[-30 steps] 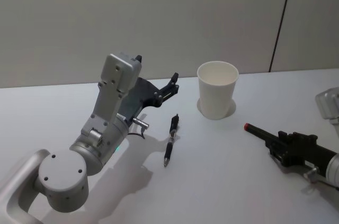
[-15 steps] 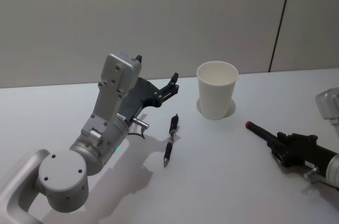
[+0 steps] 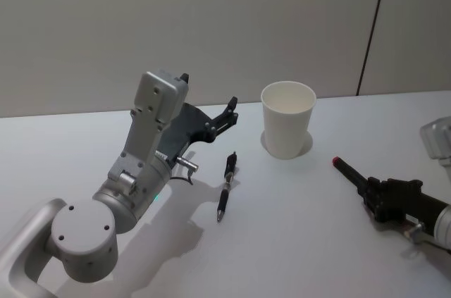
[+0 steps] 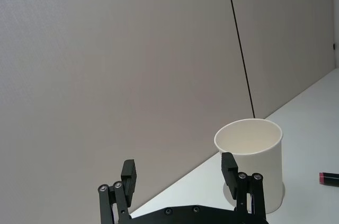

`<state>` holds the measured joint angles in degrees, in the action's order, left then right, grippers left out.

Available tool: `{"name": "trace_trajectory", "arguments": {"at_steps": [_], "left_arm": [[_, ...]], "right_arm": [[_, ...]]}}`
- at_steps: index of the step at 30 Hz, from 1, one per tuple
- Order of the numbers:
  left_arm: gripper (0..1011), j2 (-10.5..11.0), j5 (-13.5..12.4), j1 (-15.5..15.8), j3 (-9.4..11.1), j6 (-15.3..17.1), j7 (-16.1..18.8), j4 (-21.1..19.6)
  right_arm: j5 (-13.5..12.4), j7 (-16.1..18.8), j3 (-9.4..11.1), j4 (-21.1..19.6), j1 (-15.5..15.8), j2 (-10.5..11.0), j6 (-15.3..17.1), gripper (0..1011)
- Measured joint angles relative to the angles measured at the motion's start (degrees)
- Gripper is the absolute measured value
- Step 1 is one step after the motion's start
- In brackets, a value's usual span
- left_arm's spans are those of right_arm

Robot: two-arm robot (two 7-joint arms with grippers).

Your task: Place the pen into the pen holder.

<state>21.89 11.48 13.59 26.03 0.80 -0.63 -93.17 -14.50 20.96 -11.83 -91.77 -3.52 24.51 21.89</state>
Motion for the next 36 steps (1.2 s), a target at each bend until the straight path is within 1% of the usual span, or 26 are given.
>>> {"name": "trace_trajectory", "arguments": {"at_steps": [8,14,16,19,26,31,33,34,35,36], "left_arm": [[1001,0.00,0.00,0.00,0.00,0.00,0.00,0.00],[1001,0.00,0.00,0.00,0.00,0.00,0.00,0.00],[1001,0.00,0.00,0.00,0.00,0.00,0.00,0.00],[1001,0.00,0.00,0.00,0.00,0.00,0.00,0.00],[1001,0.00,0.00,0.00,0.00,0.00,0.00,0.00],[1001,0.00,0.00,0.00,0.00,0.00,0.00,0.00],[1001,0.00,0.00,0.00,0.00,0.00,0.00,0.00],[1001,0.00,0.00,0.00,0.00,0.00,0.00,0.00],[1001,0.00,0.00,0.00,0.00,0.00,0.00,0.00],[1001,0.00,0.00,0.00,0.00,0.00,0.00,0.00]], "right_arm": [[-0.91,-0.21,0.17,-0.10,0.25,0.08,-0.67,192],[-2.04,-0.45,0.48,-0.47,0.60,0.21,-2.07,185],[-2.95,-0.58,0.69,-0.80,0.86,0.32,-3.35,185],[-3.57,-0.69,0.88,-1.09,1.09,0.41,-4.39,185],[-5.46,-0.98,1.47,-2.17,1.71,0.69,-8.11,185],[-7.19,-1.21,2.08,-3.30,2.01,0.91,-11.83,185],[-7.64,-1.29,2.23,-3.59,2.01,0.94,-12.87,185],[-7.64,-1.29,2.23,-3.59,2.01,0.94,-12.87,185],[-8.15,-1.44,2.43,-3.92,1.92,0.94,-14.23,185],[-8.27,-1.49,2.50,-4.03,1.83,0.93,-14.71,185]]}}
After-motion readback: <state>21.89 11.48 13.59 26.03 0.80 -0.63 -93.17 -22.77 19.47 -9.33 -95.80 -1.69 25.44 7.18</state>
